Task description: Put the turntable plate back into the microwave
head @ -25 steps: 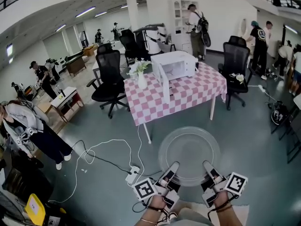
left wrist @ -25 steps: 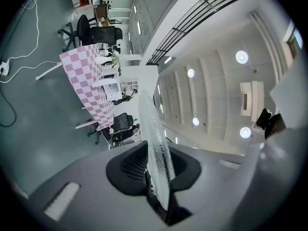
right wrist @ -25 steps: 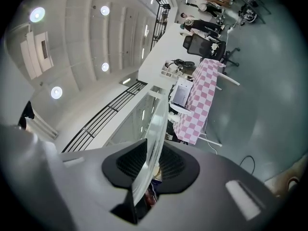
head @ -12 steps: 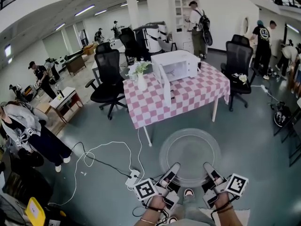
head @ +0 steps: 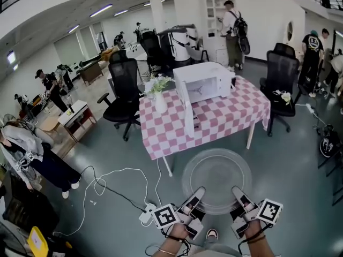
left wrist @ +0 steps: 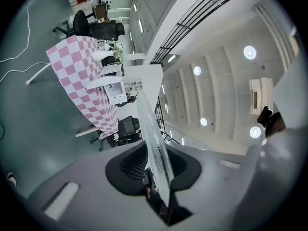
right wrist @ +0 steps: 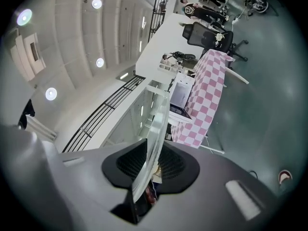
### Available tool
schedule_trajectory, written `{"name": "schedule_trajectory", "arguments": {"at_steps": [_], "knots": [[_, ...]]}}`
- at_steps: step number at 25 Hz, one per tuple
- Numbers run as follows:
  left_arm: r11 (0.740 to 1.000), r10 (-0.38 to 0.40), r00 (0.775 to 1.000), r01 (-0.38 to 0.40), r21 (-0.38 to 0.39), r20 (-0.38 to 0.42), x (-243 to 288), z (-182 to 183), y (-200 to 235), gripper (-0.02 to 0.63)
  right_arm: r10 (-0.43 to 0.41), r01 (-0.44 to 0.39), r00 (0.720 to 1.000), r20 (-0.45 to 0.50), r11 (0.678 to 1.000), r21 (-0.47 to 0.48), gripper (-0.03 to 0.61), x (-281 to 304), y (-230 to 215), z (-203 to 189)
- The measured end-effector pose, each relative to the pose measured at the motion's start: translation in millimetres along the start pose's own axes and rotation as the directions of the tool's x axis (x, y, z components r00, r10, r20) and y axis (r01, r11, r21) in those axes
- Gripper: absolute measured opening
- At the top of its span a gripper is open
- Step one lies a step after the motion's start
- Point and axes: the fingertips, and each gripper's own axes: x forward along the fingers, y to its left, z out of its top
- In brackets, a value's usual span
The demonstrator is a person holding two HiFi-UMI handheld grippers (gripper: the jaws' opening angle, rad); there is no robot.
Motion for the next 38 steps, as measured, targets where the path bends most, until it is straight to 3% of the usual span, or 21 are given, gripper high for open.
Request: {"name": "schedule_trajectory", "arguments": {"at_steps": [5,13,28,38], "knots": [[0.999,0.009,0.999,-0.008,-0.038,0.032,57,22,19,0.054,-0.037,0.037,0.999,-0.036,0.999,-0.012,0.075,36,-24,52],[0.999,0.001,0.998,0.002,-0.05,0.059,138,48,40,0.054,-0.007,0.005,0.998,-0.057,1.0,-0.026,0.074,82,-47,125],[0.998,0.046,0.997,-0.043,-0.044,0.063,230,89,76,0.054,0.046,-0.046,0.997,-0.064,0.999,-0.003,0.074,150,-88,203],[0.997,-0.008,1.0,0.01,-0.08,0.028,372,152,119,0.054,0.025,-0.027,0.999,-0.042,0.999,-0.034,0.075,241,-131,318]]}}
